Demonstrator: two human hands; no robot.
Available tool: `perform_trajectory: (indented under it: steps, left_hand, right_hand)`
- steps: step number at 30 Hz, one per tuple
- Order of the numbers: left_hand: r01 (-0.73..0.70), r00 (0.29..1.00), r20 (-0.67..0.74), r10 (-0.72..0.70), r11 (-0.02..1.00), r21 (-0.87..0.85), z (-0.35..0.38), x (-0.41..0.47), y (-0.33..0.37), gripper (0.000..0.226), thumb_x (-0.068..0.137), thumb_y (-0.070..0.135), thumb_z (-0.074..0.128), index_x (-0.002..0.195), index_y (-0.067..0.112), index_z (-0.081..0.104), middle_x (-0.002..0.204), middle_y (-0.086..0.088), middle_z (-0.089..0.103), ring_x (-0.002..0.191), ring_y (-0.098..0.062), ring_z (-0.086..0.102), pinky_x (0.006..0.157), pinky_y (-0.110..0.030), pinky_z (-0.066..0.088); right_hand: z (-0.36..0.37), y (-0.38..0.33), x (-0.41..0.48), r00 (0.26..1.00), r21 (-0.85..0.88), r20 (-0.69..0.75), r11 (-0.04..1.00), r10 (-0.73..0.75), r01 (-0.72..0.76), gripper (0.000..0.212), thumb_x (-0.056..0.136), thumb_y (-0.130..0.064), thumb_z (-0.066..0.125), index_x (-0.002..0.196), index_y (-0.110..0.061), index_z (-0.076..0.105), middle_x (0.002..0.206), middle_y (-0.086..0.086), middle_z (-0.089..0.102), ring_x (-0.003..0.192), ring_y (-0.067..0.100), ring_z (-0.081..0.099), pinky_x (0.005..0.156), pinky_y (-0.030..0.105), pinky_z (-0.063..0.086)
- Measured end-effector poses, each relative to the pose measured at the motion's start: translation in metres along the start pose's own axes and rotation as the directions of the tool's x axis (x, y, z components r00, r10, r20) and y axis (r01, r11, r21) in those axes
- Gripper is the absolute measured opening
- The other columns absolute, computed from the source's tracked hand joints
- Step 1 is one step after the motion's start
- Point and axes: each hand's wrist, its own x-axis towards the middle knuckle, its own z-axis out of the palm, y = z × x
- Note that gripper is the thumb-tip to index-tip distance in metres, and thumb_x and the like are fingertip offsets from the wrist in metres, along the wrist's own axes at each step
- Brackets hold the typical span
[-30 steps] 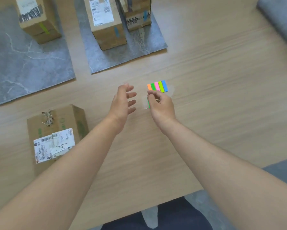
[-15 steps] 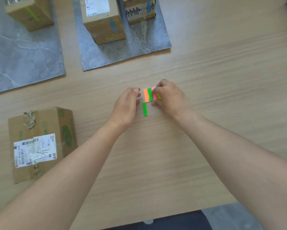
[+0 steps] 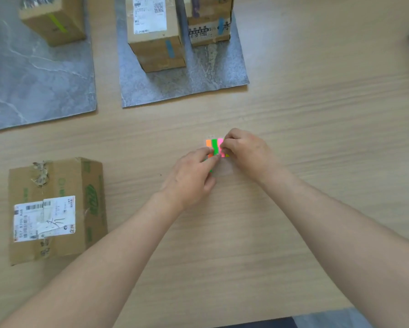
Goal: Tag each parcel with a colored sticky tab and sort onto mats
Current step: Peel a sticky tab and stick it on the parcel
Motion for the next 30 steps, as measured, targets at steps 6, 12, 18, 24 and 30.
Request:
perform_trajectory:
  steps: [6, 12, 18, 24, 30]
  left_hand:
    - [0.021, 1.0, -0.007, -0.021, 0.997, 0.081, 0.003, -0.003, 0.004, 0.06, 0.079, 0.036, 0.038, 0.131, 0.018, 0.064, 0.132, -0.012, 0.056, 0.106, -0.034, 0.057, 0.086, -0.04, 0.052]
    - [0.008, 1.0, -0.03, -0.005, 0.996, 0.085, 0.004, -0.004, 0.002, 0.062, 0.076, 0.036, 0.04, 0.13, 0.016, 0.064, 0.133, -0.014, 0.056, 0.108, -0.034, 0.056, 0.086, -0.039, 0.052]
    - [0.004, 1.0, -0.031, -0.001, 0.994, 0.105, 0.006, -0.005, -0.001, 0.063, 0.077, 0.035, 0.04, 0.133, 0.017, 0.061, 0.137, -0.013, 0.053, 0.113, -0.034, 0.054, 0.091, -0.038, 0.051]
    - [-0.001, 0.999, -0.039, 0.005, 0.994, 0.107, 0.009, -0.006, -0.004, 0.063, 0.077, 0.025, 0.062, 0.14, 0.02, 0.056, 0.142, -0.013, 0.049, 0.118, -0.034, 0.051, 0.098, -0.039, 0.047]
    - [0.032, 0.999, -0.01, -0.031, 0.998, 0.048, 0.002, -0.005, -0.001, 0.066, 0.081, 0.032, 0.058, 0.146, 0.025, 0.048, 0.147, -0.008, 0.042, 0.121, -0.031, 0.046, 0.098, -0.039, 0.045]
  right_hand:
    - [0.002, 0.006, 0.002, 0.992, -0.042, -0.002, 0.991, -0.126, 0.126, 0.009, 0.09, -0.015, 0.066, 0.095, -0.014, 0.073, 0.098, 0.007, 0.062, 0.081, 0.034, 0.062, 0.056, 0.045, 0.056]
    - [0.003, 0.006, -0.002, 0.981, -0.048, -0.074, 0.983, -0.178, 0.175, 0.031, 0.088, -0.031, 0.052, 0.097, -0.011, 0.075, 0.092, 0.008, 0.066, 0.073, 0.034, 0.063, 0.048, 0.042, 0.055]
    - [0.001, 0.005, 0.0, 0.967, -0.045, -0.1, 0.972, -0.233, 0.229, 0.032, 0.087, -0.033, 0.051, 0.096, -0.017, 0.078, 0.089, 0.006, 0.068, 0.071, 0.033, 0.063, 0.044, 0.04, 0.053]
    - [0.004, 0.01, 0.005, 0.981, 0.053, -0.053, 0.981, -0.184, 0.187, 0.026, 0.088, -0.028, 0.056, 0.093, -0.016, 0.079, 0.093, 0.006, 0.068, 0.077, 0.033, 0.064, 0.056, 0.046, 0.056]
    - [-0.013, 0.017, 0.007, 0.971, 0.192, 0.027, 0.955, -0.236, 0.227, 0.022, 0.08, -0.02, 0.067, 0.095, -0.012, 0.081, 0.096, 0.005, 0.072, 0.079, 0.025, 0.07, 0.068, 0.036, 0.057]
